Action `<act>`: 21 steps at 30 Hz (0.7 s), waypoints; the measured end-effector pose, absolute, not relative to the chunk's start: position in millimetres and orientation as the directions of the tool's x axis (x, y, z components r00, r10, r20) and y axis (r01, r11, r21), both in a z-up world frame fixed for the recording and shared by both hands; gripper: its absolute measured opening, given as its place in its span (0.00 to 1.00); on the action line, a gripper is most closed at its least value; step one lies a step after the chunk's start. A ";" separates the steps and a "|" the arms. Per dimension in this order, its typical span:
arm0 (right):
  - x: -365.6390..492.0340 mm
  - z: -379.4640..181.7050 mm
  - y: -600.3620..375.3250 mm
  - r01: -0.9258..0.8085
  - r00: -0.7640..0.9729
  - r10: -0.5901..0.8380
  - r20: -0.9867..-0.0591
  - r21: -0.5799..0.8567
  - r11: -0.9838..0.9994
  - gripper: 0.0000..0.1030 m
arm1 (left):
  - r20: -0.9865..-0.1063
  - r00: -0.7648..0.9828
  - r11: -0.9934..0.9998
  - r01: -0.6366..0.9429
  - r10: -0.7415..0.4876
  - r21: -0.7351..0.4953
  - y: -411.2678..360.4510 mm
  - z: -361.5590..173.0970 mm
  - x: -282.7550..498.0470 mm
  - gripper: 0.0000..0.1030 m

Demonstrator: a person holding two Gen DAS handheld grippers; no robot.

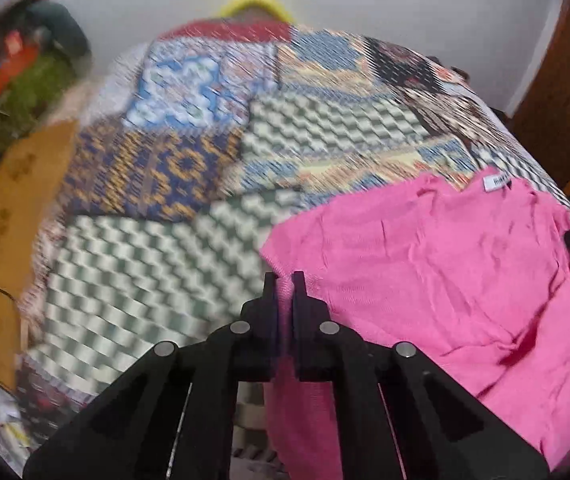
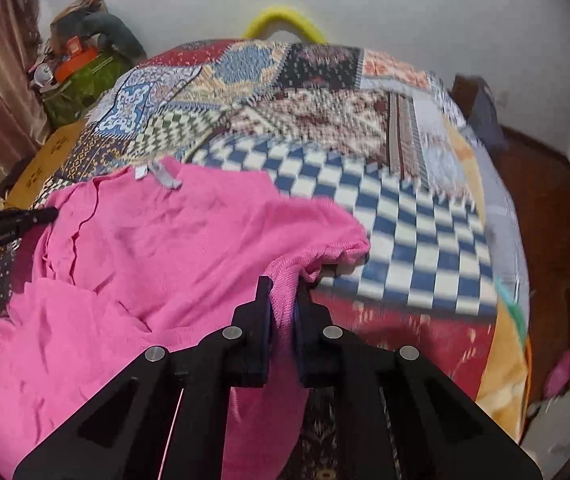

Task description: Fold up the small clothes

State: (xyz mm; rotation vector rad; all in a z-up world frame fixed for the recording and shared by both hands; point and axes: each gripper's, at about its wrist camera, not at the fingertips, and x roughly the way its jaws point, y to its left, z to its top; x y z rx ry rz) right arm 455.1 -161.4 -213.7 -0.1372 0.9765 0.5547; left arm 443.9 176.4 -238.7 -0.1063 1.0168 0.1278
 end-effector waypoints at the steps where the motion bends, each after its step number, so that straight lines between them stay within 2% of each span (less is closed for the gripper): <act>1: 458.6 -212.2 -160.2 -0.503 0.441 0.384 -0.811 0.131 0.854 0.08 | -0.843 0.530 0.984 -0.177 0.097 0.002 180.2 -234.2 446.3 0.04; 6: 475.9 -202.6 -150.5 -0.490 0.487 0.374 -0.789 0.108 0.865 0.08 | -0.812 0.554 0.970 -0.236 0.182 0.056 203.6 -223.6 457.2 0.04; 9: 478.2 -199.8 -143.2 -0.493 0.494 0.370 -0.787 0.097 0.864 0.09 | -0.816 0.549 0.971 -0.230 0.181 0.060 208.8 -225.2 459.7 0.05; 10: 477.6 -199.5 -140.9 -0.493 0.490 0.362 -0.793 0.089 0.865 0.14 | -0.823 0.542 0.974 -0.220 0.173 0.060 208.4 -227.2 459.3 0.05; 12: 474.6 -198.5 -137.7 -0.493 0.489 0.337 -0.804 0.063 0.868 0.32 | -0.827 0.532 0.974 -0.215 0.179 0.073 202.9 -229.3 455.7 0.10; 14: 468.9 -194.4 -137.3 -0.501 0.493 0.328 -0.806 0.045 0.864 0.53 | -0.842 0.516 0.979 -0.190 0.158 0.067 196.2 -229.3 449.2 0.31; 16: 459.3 -186.1 -140.2 -0.508 0.502 0.335 -0.797 0.042 0.860 0.53 | -0.840 0.523 0.983 -0.171 0.143 0.061 188.4 -224.7 438.5 0.45; 17: 453.5 -181.3 -142.1 -0.513 0.501 0.342 -0.795 0.046 0.857 0.53 | -0.833 0.534 0.985 -0.162 0.143 0.065 183.7 -219.6 430.3 0.48; 21: 428.0 -163.0 -150.3 -0.530 0.498 0.368 -0.785 0.060 0.846 0.53 | -0.823 0.553 0.988 -0.135 0.132 0.068 168.8 -200.5 401.0 0.50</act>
